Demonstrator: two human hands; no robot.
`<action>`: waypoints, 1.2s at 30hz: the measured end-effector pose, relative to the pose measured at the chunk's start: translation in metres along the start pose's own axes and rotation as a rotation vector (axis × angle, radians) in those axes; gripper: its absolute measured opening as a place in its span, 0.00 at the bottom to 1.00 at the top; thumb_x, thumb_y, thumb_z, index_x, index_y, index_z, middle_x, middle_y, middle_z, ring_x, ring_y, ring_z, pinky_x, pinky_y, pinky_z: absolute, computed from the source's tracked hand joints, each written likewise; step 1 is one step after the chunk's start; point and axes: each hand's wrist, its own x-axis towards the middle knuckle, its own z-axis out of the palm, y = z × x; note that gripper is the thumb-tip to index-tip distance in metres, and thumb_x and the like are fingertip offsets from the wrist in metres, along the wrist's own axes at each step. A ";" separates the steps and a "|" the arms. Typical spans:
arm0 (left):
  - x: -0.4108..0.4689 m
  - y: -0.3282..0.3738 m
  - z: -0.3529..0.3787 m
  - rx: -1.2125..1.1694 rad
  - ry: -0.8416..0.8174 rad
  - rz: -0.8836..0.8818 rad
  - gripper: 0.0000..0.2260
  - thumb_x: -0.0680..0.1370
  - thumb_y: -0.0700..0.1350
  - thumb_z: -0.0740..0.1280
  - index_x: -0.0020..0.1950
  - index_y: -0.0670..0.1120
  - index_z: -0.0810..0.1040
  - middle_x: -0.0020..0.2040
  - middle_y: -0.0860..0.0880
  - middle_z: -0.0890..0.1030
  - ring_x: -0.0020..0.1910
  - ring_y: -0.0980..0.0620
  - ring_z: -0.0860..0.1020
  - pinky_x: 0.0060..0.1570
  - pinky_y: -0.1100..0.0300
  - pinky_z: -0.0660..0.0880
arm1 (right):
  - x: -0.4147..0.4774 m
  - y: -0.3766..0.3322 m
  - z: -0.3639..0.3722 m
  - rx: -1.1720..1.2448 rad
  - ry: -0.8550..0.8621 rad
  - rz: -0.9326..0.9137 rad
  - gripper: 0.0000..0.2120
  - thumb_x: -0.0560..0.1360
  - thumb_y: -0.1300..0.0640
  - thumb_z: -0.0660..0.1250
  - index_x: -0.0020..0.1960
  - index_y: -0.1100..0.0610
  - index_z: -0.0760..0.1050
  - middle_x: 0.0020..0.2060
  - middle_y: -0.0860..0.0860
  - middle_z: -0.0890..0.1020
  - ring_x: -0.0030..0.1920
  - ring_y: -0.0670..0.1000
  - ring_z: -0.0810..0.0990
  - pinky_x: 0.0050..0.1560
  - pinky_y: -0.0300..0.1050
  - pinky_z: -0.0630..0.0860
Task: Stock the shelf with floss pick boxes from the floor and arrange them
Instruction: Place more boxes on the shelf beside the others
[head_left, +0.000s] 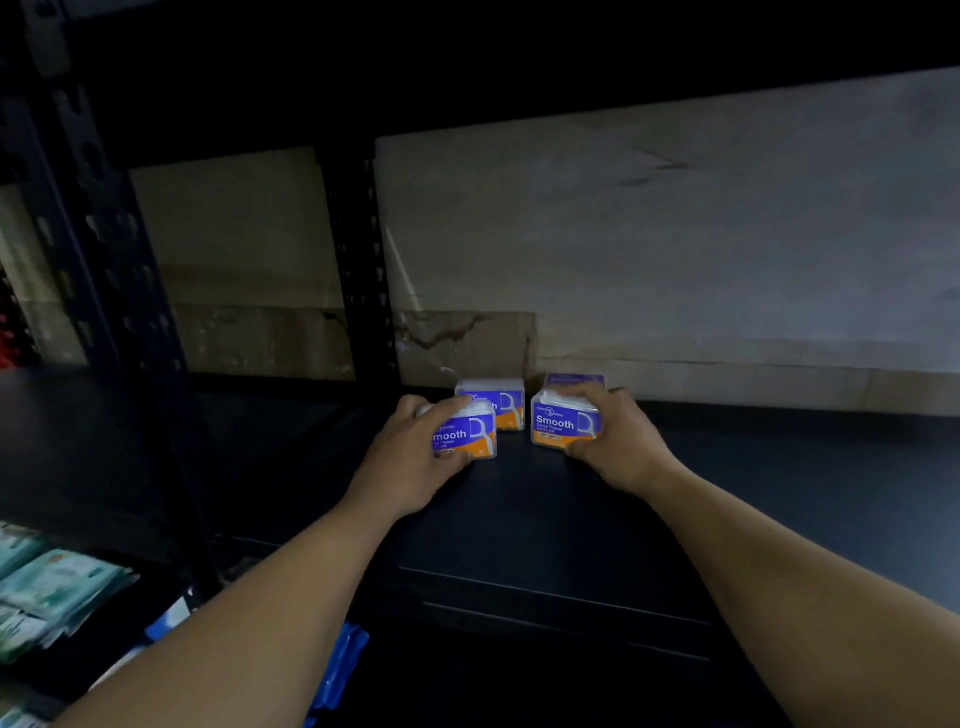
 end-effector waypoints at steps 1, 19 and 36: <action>0.000 0.000 0.000 0.000 -0.002 -0.004 0.30 0.74 0.50 0.73 0.74 0.59 0.68 0.58 0.53 0.66 0.57 0.53 0.73 0.56 0.59 0.73 | -0.002 -0.002 0.001 -0.046 -0.002 0.003 0.31 0.71 0.55 0.75 0.69 0.41 0.66 0.62 0.49 0.68 0.56 0.48 0.73 0.55 0.45 0.74; -0.075 0.050 -0.025 -0.011 -0.016 -0.097 0.30 0.75 0.50 0.72 0.74 0.62 0.66 0.57 0.52 0.65 0.54 0.51 0.74 0.52 0.62 0.70 | -0.098 -0.039 -0.016 -0.165 -0.097 -0.093 0.31 0.74 0.50 0.71 0.71 0.38 0.60 0.57 0.51 0.69 0.56 0.51 0.74 0.54 0.49 0.77; -0.260 0.054 -0.028 -0.155 -0.036 -0.037 0.28 0.76 0.47 0.72 0.74 0.60 0.68 0.52 0.54 0.66 0.50 0.64 0.71 0.49 0.78 0.64 | -0.274 -0.038 0.028 0.007 0.047 -0.200 0.29 0.74 0.53 0.73 0.71 0.40 0.66 0.58 0.44 0.68 0.45 0.42 0.75 0.44 0.36 0.73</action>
